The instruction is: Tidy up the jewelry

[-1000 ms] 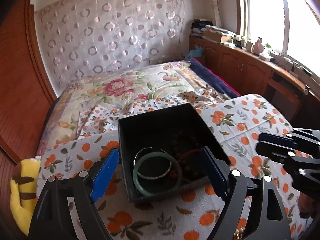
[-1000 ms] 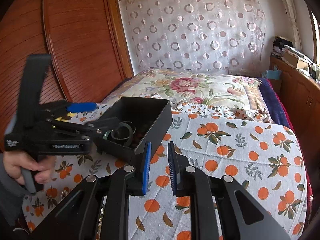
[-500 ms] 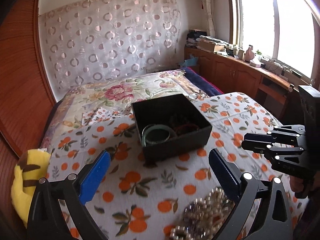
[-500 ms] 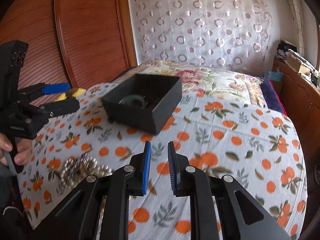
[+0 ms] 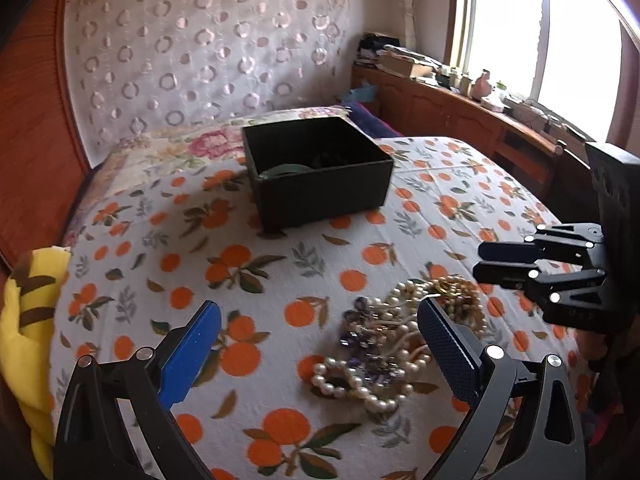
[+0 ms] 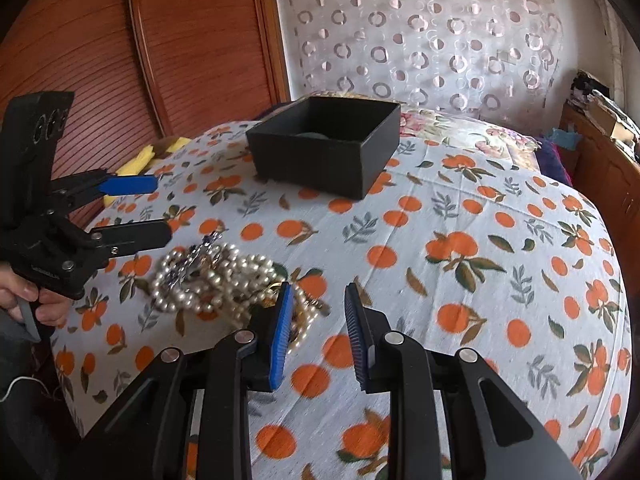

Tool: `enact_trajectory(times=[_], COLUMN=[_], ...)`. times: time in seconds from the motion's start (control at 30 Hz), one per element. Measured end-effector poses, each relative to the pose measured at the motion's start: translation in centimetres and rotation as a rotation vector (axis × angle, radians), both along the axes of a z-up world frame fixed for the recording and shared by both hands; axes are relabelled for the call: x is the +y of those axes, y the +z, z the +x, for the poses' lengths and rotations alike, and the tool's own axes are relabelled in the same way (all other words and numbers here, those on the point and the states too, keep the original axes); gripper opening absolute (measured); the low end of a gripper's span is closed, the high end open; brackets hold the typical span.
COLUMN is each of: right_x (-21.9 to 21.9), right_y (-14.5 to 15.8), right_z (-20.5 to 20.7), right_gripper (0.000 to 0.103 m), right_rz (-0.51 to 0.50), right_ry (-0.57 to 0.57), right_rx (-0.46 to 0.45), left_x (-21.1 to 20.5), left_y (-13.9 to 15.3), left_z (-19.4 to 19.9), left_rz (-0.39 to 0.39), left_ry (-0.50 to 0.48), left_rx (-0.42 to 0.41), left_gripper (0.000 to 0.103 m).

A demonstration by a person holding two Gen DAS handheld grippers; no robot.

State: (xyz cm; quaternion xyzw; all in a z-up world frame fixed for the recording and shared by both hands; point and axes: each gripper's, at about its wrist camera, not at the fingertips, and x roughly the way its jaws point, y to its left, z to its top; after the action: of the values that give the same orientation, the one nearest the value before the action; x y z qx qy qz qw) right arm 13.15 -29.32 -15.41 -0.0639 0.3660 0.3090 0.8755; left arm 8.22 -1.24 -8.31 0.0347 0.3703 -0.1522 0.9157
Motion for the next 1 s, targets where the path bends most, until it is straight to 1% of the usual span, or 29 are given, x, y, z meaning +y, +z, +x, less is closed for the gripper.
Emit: enact_trajectory(times=[0.07, 0.1, 0.17, 0.2, 0.27, 0.33, 0.43, 0.47, 0.6, 0.67, 0.7, 0.83, 1.0], right_x=[0.0, 0.0, -0.1, -0.2, -0.3, -0.6, -0.9, -0.9, -1.0, -1.0, -1.0, -1.2, -1.2], right_y=[-0.1, -0.1, -0.2, -0.2, -0.3, -0.3, -0.2, -0.2, 0.0, 0.0, 0.0, 0.0, 0.0], right_z=[-0.5, -0.7, -1.2, -1.4, -1.8, -2.1, -2.4, -2.5, -2.6, -2.6, -2.6, -2.6, -2.5], right_gripper=[0.029, 0.029, 0.029, 0.029, 0.029, 0.029, 0.029, 0.029, 0.029, 0.030, 0.032, 0.034, 0.034], right_rz=[-0.004, -0.009, -0.020, -0.022, -0.018, -0.007, 0.006, 0.009, 0.012, 0.011, 0.010, 0.016, 0.010], right_ry=[0.001, 0.001, -0.001, -0.001, -0.002, -0.005, -0.011, -0.012, -0.013, -0.014, -0.014, -0.019, -0.020], right_rx=[0.001, -0.001, -0.004, -0.005, -0.004, 0.001, 0.000, 0.001, -0.004, -0.004, -0.004, 0.001, -0.003], left_x=[-0.2, -0.3, -0.4, -0.3, -0.2, 0.0, 0.4, 0.4, 0.3, 0.2, 0.0, -0.5, -0.8], left_y=[-0.3, -0.5, -1.1, -1.4, -1.8, -2.0, -2.5, -2.8, -2.9, -3.0, -3.0, -2.6, -0.9], left_z=[0.0, 0.1, 0.1, 0.2, 0.5, 0.6, 1.0, 1.1, 0.9, 0.9, 0.9, 0.6, 0.0], left_rz=[-0.023, -0.029, -0.043, -0.053, -0.076, -0.098, -0.117, -0.126, -0.131, -0.157, -0.166, -0.118, -0.054], left_ry=[-0.016, -0.019, -0.023, -0.023, -0.020, -0.019, -0.011, -0.012, -0.010, -0.022, -0.026, 0.003, 0.016], left_rx=[0.025, 0.035, 0.060, 0.074, 0.103, 0.123, 0.150, 0.163, 0.158, 0.167, 0.173, 0.149, 0.071], left_gripper=[0.082, 0.079, 0.070, 0.067, 0.057, 0.052, 0.048, 0.045, 0.043, 0.028, 0.026, 0.022, 0.021])
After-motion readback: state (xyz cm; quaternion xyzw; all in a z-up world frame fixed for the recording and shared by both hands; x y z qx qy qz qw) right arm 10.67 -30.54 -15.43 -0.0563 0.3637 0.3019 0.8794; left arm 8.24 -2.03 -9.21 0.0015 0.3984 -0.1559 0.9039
